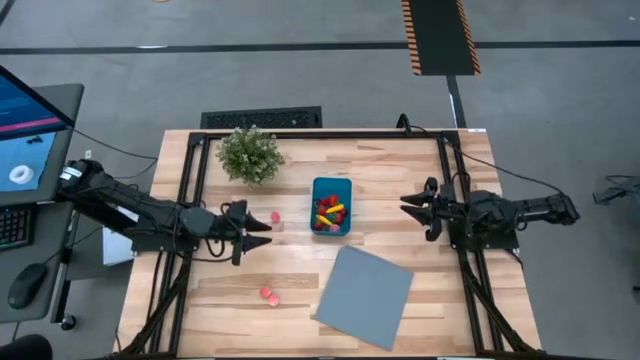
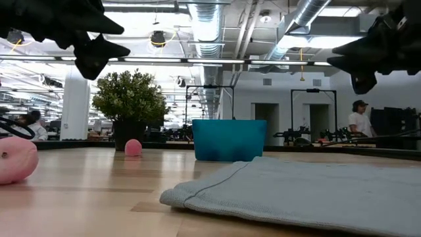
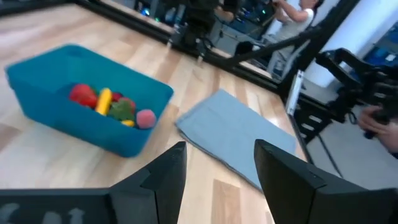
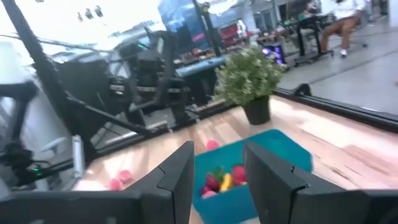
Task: Pick and placing Produce into tupperware
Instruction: Put the peach into the blue bin
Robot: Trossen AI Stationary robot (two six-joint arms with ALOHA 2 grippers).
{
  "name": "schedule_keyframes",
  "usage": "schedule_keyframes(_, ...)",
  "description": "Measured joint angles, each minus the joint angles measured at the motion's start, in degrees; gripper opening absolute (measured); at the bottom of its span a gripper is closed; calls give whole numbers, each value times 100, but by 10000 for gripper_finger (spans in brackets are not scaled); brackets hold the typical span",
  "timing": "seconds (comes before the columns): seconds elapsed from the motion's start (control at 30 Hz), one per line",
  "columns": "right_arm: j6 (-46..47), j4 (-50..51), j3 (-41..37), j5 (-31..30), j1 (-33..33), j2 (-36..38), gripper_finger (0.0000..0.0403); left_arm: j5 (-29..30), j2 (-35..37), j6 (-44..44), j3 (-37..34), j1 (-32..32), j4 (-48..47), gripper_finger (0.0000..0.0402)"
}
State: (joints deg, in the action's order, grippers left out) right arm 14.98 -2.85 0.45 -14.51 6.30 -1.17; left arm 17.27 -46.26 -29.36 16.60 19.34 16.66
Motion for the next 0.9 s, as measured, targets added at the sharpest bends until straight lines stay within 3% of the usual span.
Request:
schedule_keyframes(0.2,-417,6,0,-9,-128,-308,159,-200,-26,-210,0,-3,-646,178)
schedule_keyframes(0.47,403,20,2,18,10,-684,159,-1070,-329,131,99,239,-830,178)
schedule_keyframes(0.67,413,20,2,-24,31,-953,159,-1033,-1332,975,460,702,-850,178)
schedule_keyframes(0.9,588,20,2,-28,34,-1248,159,-1210,-2790,1215,1207,1044,-1029,178)
